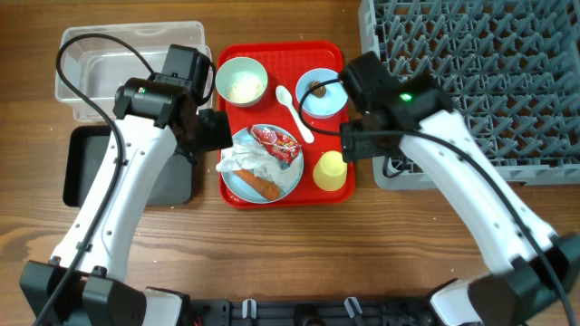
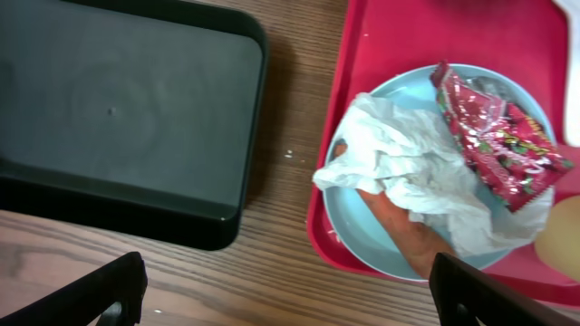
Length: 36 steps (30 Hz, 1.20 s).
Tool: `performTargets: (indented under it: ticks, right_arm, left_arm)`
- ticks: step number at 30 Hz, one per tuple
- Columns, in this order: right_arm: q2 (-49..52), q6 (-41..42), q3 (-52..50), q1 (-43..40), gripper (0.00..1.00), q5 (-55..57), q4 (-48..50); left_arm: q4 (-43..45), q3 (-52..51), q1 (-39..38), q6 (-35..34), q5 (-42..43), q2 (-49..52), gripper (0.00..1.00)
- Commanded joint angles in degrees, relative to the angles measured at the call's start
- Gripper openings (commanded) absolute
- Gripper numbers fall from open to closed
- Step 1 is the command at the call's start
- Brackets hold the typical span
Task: Sort waste into correct bins and load items into the dishwasher rack
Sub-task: 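Lower left gripper to tissue on plate, right gripper to yellow cup, then grasp tissue and wrapper with left gripper, yellow cup with right gripper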
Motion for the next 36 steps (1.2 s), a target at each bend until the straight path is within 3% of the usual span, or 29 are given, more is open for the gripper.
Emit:
performTargets:
  ticks: [1, 5, 6, 12, 20, 36]
  right_arm:
    - [-0.35, -0.81, 0.66, -0.04, 1.00, -2.71, 4.81]
    - [-0.90, -11.19, 0.63, -0.04, 1.00, -20.33, 14.88]
    - [-0.90, -11.39, 0.46, -0.04, 1.00, -22.01, 16.33]
    - [-0.28, -9.64, -1.42, -0.02, 0.98, -20.41, 17.27]
    - [-0.02, -6.38, -6.71, -0.02, 0.95, -20.22, 19.23]
    - [1.70, -5.18, -6.78, -0.02, 0.95, -20.24, 21.16]
  left_arm:
    - [0.11, 0.81, 0.26, -0.61, -1.20, 0.55, 1.00]
    - [4.04, 0.81, 0.26, 13.16, 19.17, 0.55, 1.00]
    - [4.92, 0.81, 0.26, 13.92, 21.31, 0.55, 1.00]
    - [6.69, 0.79, 0.20, 4.42, 9.94, 2.54, 1.00]
    - [6.82, 0.72, 0.20, 3.54, 9.97, 7.02, 1.00]
    - [8.66, 0.63, 0.09, 3.52, 10.03, 8.00, 1.00]
